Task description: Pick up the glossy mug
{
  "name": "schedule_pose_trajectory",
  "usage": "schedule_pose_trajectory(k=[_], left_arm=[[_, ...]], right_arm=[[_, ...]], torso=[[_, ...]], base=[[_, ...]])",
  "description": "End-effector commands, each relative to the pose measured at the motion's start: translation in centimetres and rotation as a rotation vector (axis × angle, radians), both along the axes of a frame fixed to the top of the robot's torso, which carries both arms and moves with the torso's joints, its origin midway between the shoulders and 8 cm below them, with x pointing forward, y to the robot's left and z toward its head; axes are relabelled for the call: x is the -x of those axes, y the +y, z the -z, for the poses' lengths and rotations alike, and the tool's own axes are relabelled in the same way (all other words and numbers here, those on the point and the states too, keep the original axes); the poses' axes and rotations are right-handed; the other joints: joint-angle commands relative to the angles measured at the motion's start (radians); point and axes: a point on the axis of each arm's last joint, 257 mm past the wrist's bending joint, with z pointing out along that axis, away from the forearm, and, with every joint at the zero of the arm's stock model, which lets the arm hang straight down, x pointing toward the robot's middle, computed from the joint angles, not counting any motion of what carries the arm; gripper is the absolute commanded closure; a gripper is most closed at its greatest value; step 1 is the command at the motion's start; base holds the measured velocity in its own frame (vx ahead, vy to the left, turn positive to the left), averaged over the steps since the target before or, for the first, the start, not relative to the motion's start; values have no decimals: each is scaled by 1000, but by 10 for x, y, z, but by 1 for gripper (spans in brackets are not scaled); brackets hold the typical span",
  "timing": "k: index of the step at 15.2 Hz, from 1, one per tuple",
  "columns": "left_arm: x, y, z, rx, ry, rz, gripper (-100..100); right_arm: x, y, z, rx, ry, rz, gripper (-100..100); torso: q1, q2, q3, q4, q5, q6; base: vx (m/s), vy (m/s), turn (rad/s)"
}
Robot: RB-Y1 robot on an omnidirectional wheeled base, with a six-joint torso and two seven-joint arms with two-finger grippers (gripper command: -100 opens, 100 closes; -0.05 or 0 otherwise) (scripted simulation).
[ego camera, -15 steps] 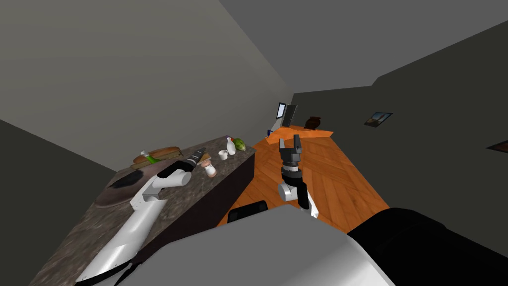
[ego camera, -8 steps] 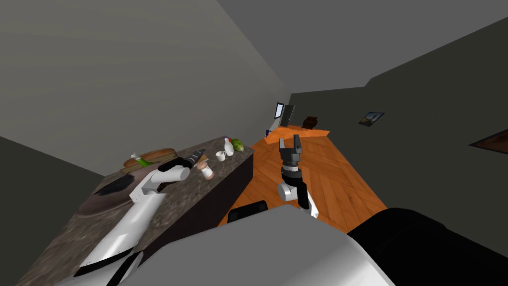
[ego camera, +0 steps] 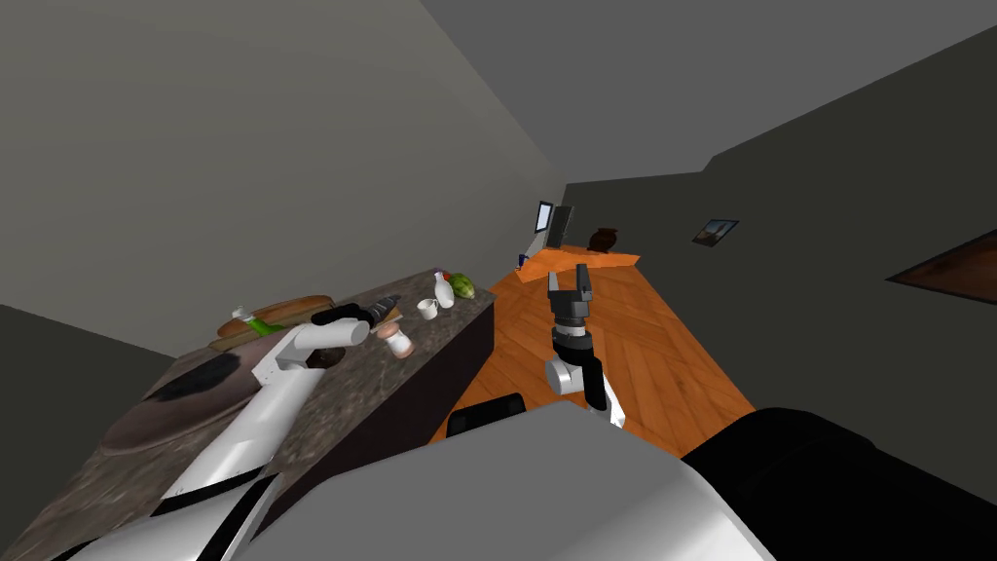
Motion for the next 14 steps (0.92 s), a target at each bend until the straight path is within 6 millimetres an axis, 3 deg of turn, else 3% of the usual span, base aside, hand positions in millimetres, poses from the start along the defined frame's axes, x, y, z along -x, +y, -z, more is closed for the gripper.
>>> schedule_pose_trajectory(k=[1,5,14], left_arm=[[3,2,4,-2,28,-5,-100],[2,19,11,-30,123,-15,-100],[18,34,33,-41,298,-32,-100]], right_arm=[[0,0,0,0,0,0,0],[0,0,0,0,0,0,0],[0,0,0,0,0,0,0]], torso=[[0,0,0,0,0,0],[0,0,0,0,0,0],[0,0,0,0,0,0]], base=[[14,-10,13],[29,-21,-72],[28,-19,-55]])
